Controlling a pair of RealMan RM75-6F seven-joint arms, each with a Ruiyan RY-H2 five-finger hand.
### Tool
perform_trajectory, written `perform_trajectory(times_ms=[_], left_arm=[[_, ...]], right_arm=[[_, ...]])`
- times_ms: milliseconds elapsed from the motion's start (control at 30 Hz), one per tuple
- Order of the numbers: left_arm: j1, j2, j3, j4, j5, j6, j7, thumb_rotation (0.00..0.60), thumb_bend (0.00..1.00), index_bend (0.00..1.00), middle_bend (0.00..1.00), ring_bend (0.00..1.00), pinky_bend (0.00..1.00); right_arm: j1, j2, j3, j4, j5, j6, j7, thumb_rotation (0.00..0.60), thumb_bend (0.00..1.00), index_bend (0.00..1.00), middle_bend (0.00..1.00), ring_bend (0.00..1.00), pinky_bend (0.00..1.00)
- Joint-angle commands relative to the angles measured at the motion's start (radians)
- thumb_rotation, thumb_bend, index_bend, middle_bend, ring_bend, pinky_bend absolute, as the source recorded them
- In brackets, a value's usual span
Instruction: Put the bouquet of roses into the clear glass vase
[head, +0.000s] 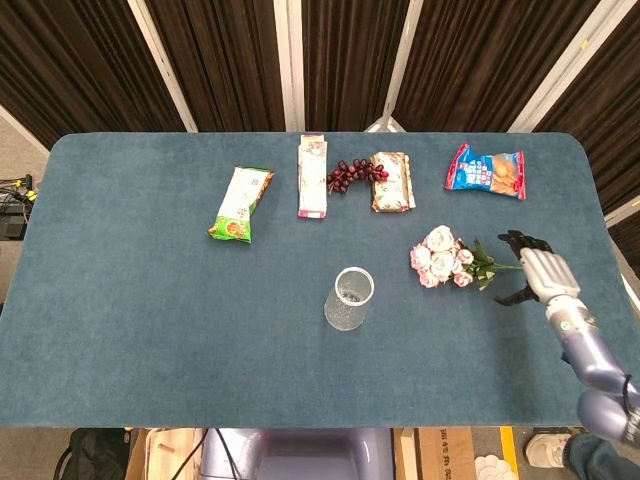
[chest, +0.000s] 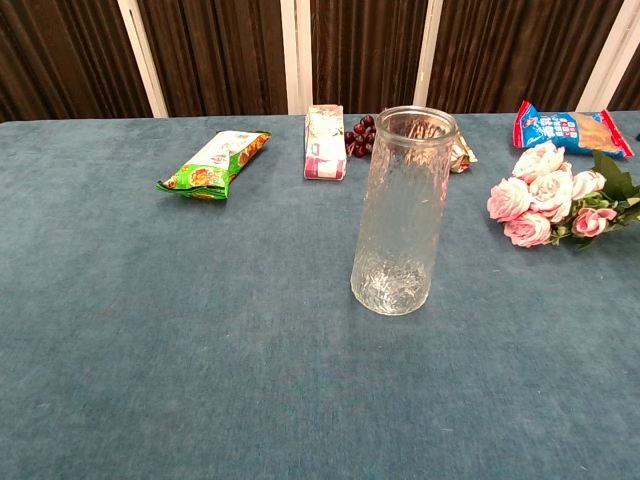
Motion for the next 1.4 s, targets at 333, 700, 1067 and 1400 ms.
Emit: perform_trajectory(times_ms=[333, 700, 1067, 1400], left_arm=[[-0.005, -0.011, -0.012, -0.014, -0.024, -0.007, 0.052, 0.600, 0.20, 0.07, 0.00, 0.00, 0.00], [-0.014, -0.019, -0.021, -0.024, -0.046, -0.023, 0.090, 0.600, 0.20, 0.07, 0.00, 0.00, 0.00], [-0.023, -0.027, -0.020, -0.034, -0.046, -0.036, 0.120, 0.600, 0.20, 0.08, 0.00, 0.00, 0.00], [-0.026, -0.026, -0.021, -0.039, -0.051, -0.043, 0.125, 0.600, 0.20, 0.09, 0.00, 0.00, 0.00]], right_arm=[[0.106, -0.132, -0.008, 0.097, 0.116, -0.067, -0.078, 0.600, 0.09, 0.11, 0.04, 0.07, 0.00], [0.164, -0.231, -0.022, 0.212, 0.185, -0.083, -0.124, 0.600, 0.09, 0.17, 0.09, 0.16, 0.00], [0.176, -0.303, -0.006, 0.280, 0.167, -0.030, -0.116, 0.600, 0.20, 0.35, 0.26, 0.32, 0.05], [0.200, -0.316, -0.038, 0.292, 0.180, -0.054, -0.190, 0.600, 0.22, 0.37, 0.27, 0.33, 0.06]])
